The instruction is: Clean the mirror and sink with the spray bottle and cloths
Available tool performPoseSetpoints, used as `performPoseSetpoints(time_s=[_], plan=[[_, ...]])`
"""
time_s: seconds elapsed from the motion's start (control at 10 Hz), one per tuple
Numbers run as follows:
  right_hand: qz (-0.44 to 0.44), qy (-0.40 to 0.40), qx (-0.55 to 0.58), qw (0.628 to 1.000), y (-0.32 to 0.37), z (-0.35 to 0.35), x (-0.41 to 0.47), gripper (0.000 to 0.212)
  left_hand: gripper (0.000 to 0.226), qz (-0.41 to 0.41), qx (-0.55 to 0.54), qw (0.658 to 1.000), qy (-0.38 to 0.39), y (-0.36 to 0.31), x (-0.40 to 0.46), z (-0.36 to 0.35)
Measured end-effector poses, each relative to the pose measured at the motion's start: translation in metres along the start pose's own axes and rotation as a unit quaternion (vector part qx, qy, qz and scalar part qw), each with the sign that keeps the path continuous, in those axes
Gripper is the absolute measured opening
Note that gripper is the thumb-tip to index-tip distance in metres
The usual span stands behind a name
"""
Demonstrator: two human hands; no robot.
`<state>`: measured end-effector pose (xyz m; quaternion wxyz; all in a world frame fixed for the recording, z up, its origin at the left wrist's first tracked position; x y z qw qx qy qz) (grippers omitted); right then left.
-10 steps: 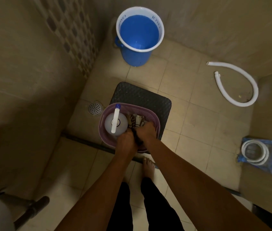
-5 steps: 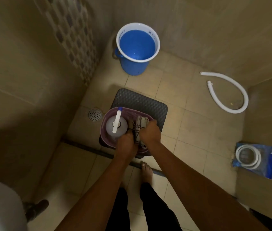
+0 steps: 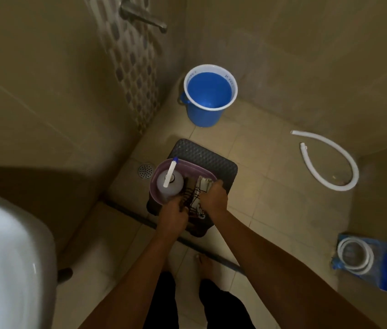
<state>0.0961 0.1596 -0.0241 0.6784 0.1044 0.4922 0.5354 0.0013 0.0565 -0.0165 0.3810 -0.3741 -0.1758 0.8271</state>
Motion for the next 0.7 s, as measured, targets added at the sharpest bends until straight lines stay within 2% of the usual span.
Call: performPoseSetpoints(time_s=[0.1,0.2,0.3,0.4,0.5,0.6,0.7], plan=[[0.006,0.021,-0.011,1.0,-0.01,-0.017,0.015,0.041,0.03,0.007,0.007,1.0,-0.021,0.013,-0.012,-0.014],[0.006,0.037,-0.028,0.999,-0.021,-0.033,0.034,0.046,0.04,0.008,0.011,0.998,-0.057,0.024,-0.022,-0.026],[-0.018,0.057,-0.046,0.997,-0.035,-0.038,0.043,0.053,0.032,0.021,0.013,0.997,-0.07,0.024,-0.036,-0.028],[0.008,0.082,-0.072,0.994,-0.037,-0.031,0.037,0.052,0.029,0.049,0.029,0.995,-0.087,0.022,-0.056,-0.019],[0.114,0.106,-0.141,0.978,-0.029,-0.022,0.017,0.052,0.037,0.066,0.084,0.988,-0.111,0.023,-0.076,-0.003],[0.249,0.125,-0.237,0.931,-0.012,-0.015,-0.019,0.057,0.059,0.104,0.164,0.974,-0.116,0.025,-0.096,0.019],[0.346,0.14,-0.268,0.888,0.01,-0.007,-0.062,0.049,0.066,0.108,0.219,0.957,-0.156,0.021,-0.121,0.043]])
Point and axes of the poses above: each hand's wrist, its own x-axis towards the middle knuckle, its own z-axis out of the back of the hand, y = z × x, the point moved 4 cm from there along x, towards the middle knuckle, and after that the axes turned 15 degrees about x, right-handed, at the moved point
